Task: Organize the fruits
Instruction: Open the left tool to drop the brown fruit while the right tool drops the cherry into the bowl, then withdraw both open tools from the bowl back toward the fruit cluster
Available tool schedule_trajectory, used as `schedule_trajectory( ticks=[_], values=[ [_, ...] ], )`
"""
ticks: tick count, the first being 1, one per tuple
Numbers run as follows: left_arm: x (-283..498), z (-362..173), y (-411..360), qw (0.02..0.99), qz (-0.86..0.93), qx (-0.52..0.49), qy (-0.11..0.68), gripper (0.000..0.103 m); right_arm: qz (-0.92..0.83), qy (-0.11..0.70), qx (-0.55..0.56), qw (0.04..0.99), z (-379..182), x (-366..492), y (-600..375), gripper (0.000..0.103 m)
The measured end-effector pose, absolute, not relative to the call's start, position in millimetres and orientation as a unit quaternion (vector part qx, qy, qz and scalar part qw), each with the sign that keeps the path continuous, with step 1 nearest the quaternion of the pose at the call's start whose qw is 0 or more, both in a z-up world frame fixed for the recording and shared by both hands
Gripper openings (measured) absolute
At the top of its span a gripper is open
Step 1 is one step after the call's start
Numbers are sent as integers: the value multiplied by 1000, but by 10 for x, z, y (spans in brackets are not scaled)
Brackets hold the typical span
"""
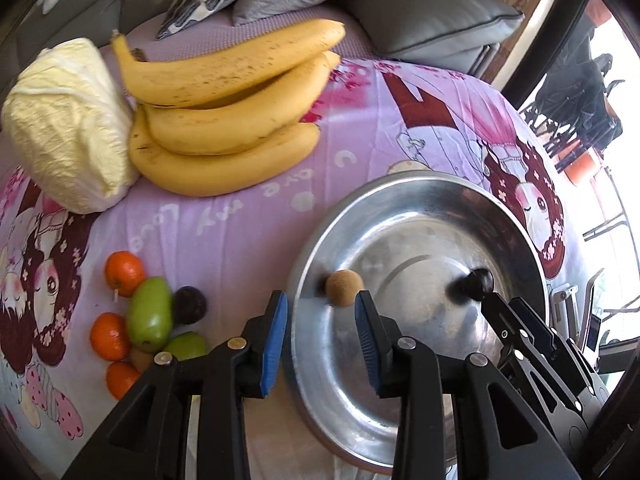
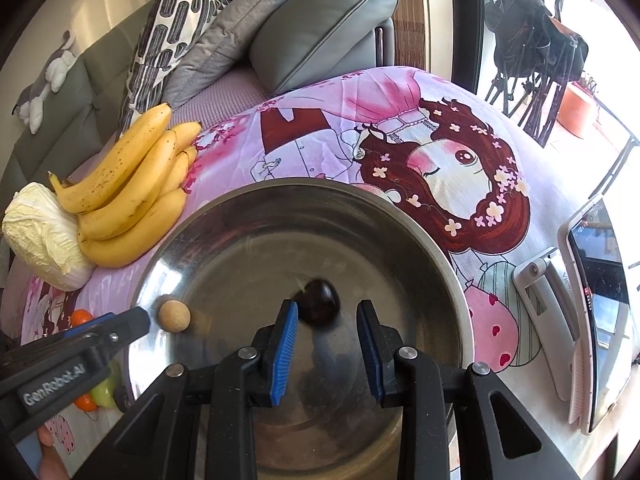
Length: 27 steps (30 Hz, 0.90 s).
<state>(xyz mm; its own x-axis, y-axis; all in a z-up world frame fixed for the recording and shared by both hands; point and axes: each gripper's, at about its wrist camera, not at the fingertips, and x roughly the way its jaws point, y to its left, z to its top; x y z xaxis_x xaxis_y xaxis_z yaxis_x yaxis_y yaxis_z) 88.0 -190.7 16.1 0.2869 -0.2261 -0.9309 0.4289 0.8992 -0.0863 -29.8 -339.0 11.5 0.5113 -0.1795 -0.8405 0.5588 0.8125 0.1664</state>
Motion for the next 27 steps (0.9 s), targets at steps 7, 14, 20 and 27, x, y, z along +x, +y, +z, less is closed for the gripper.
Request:
schedule_trajectory(
  ticks=[7,14,20,27],
  values=[
    [872,202,-1711,804,-186,81,559,47,-214,447,207,843,108,-285,-3331,59],
    [903,77,-1505,798,-156,72,577,56,-210,451,199,844,100,-280,-3305,71],
    [936,3,-1327,795,-138,53,588,70,-201,454,190,847,95,-256,-3244,90],
    [961,-13,-1154,799,-130,25,587,84,-199,452,181,851,93,-252,-3205,103]
  ],
)
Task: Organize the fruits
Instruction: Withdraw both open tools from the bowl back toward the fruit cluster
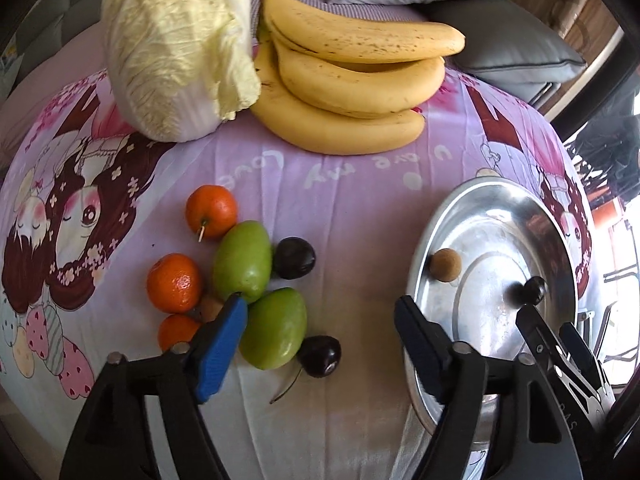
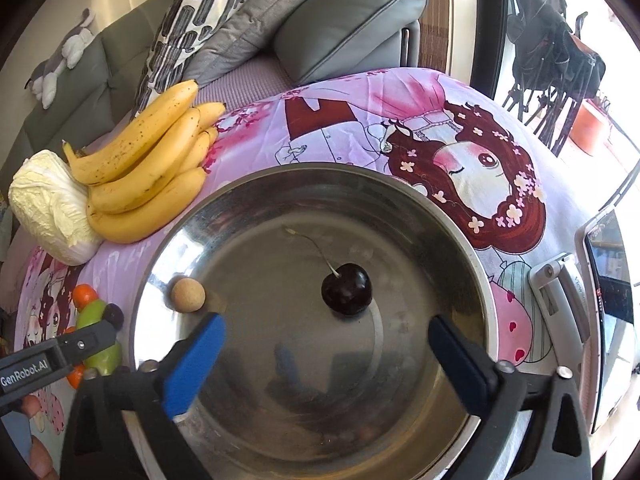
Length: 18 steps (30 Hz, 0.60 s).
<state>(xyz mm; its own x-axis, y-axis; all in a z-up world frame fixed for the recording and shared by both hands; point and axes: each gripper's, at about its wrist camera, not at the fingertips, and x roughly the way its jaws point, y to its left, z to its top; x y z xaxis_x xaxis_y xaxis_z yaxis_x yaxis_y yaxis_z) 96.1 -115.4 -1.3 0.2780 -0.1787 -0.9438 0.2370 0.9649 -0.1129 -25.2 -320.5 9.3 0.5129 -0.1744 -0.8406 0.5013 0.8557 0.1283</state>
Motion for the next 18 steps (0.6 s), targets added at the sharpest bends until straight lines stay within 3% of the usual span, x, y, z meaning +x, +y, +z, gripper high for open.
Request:
schedule_trajectory(
  ticks=[8,18],
  values=[
    [954,-1,-1001,810,-123,9,573,92,-185,447,169,859,77,-242,-3122,103],
    [906,73,-851,830,-137,8,540,93,-149,429,155,877,156,-230,-2915,103]
  ],
)
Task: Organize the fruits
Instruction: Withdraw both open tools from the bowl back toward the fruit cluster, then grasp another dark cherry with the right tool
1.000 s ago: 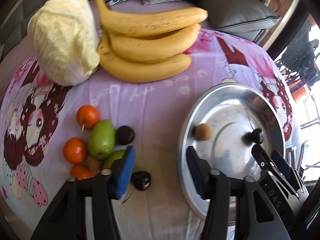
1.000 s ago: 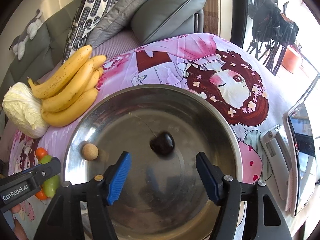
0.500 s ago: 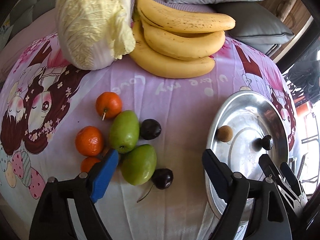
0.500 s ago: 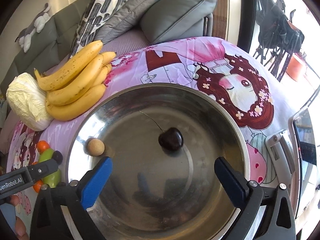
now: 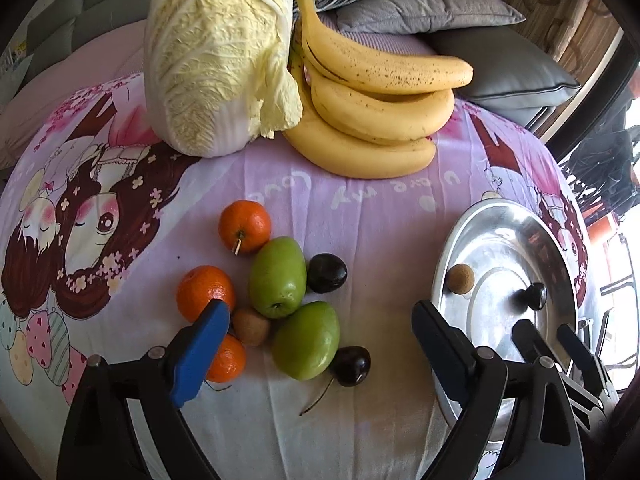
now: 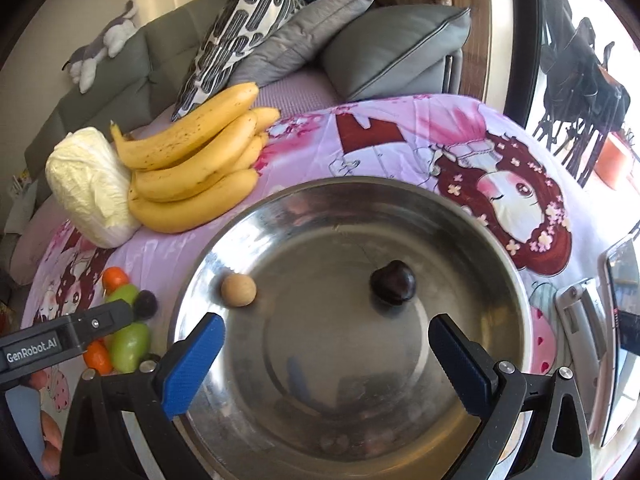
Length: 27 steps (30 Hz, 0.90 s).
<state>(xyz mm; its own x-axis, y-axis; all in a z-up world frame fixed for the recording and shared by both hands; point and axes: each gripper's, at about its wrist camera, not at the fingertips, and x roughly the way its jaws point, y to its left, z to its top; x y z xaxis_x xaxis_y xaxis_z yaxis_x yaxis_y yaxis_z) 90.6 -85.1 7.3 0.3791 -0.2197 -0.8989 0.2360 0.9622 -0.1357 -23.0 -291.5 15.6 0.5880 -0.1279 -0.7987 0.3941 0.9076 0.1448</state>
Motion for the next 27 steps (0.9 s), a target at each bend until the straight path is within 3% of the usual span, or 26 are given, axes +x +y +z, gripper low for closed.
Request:
schedule_trajectory(
  ticks=[4,8,27],
  values=[
    [866,104,-820,839,-140,17,525,93,-156,440,148,872,123,-189,-2886,103],
    [855,62,-774,837,-138,20,529,102,-155,423,136,882,157,-196,-2826,103],
    [850,-24,-479,826,-127,3,549,102,-65,434,80,895,197,-137,-2251,103]
  ],
)
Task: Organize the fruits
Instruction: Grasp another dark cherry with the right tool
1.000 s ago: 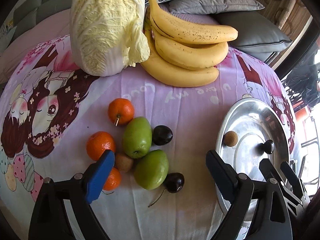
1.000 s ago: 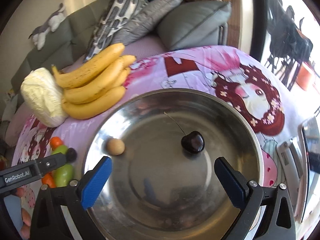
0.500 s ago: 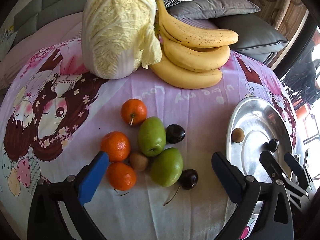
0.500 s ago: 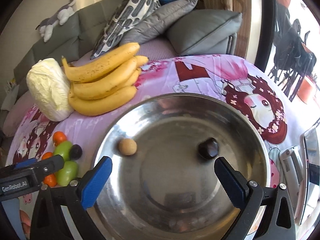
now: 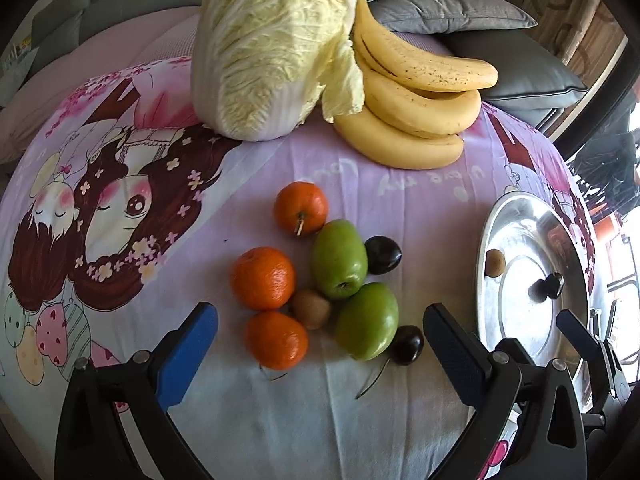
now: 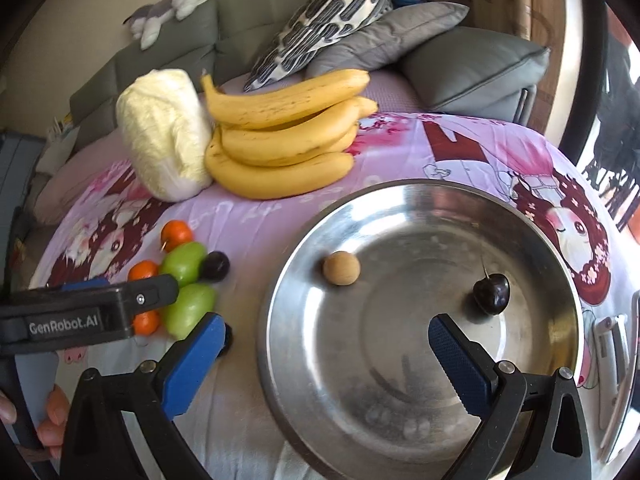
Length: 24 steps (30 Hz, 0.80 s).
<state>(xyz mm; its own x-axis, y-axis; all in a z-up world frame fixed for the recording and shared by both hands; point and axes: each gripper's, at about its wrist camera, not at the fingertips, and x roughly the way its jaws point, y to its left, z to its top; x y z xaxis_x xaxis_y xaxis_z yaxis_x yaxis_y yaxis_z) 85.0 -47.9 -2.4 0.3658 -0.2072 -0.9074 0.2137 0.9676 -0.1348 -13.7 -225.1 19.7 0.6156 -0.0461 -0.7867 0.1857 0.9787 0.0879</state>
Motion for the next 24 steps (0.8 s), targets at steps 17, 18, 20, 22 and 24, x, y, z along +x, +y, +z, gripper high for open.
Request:
schedule_trajectory(
  ticks=[17,18,20,22,24],
  values=[
    [919,0,-112,828,-111,-24,550,100,-5,453,74,889,189,-36,-1744,91],
    [922,1,-89,828,-110,-27,549,98,-4,453,74,889,190,-33,-1726,88],
    [936,-8,-31,827,-109,-37,551,94,-1,456,73,887,176,-17,-1681,80],
    [947,-28,10,824,-108,-46,555,92,7,460,78,885,155,-3,-1643,75],
    [954,-50,30,821,-110,-52,558,90,10,461,75,884,146,4,-1614,70]
  ],
)
